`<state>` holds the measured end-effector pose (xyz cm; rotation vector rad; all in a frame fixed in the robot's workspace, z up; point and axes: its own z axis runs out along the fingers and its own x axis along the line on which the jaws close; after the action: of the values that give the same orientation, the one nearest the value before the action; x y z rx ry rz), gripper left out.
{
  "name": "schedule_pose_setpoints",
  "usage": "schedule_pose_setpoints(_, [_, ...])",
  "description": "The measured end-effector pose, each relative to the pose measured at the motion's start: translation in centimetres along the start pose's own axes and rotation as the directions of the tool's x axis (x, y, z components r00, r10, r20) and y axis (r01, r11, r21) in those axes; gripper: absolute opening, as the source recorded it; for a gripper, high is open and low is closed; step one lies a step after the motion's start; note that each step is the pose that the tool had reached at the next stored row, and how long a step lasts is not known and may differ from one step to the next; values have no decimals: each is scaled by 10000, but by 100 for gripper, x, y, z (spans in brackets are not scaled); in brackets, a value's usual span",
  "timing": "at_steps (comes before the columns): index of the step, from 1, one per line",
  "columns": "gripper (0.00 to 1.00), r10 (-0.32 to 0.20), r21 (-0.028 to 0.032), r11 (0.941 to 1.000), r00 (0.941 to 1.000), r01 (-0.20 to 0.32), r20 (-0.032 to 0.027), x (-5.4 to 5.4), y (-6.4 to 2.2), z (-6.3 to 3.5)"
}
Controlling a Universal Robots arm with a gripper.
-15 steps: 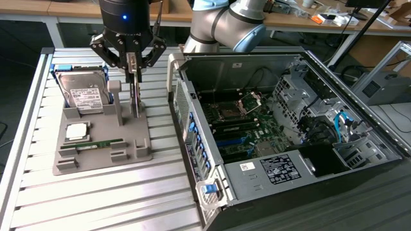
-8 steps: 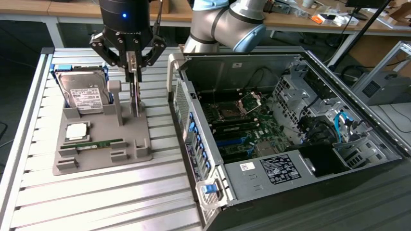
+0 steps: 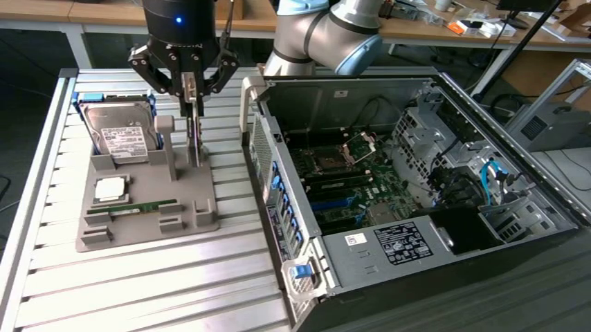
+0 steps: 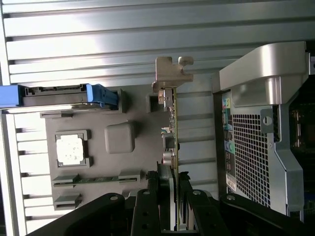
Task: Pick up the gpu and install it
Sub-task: 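Pick up the gpu and move the gpu toward the slot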
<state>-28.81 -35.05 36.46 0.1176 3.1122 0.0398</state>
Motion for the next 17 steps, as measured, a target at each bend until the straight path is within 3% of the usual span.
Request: schedule_pose_setpoints(17, [27,0,-12,10000,10000,0,-1,-1,1,-56])
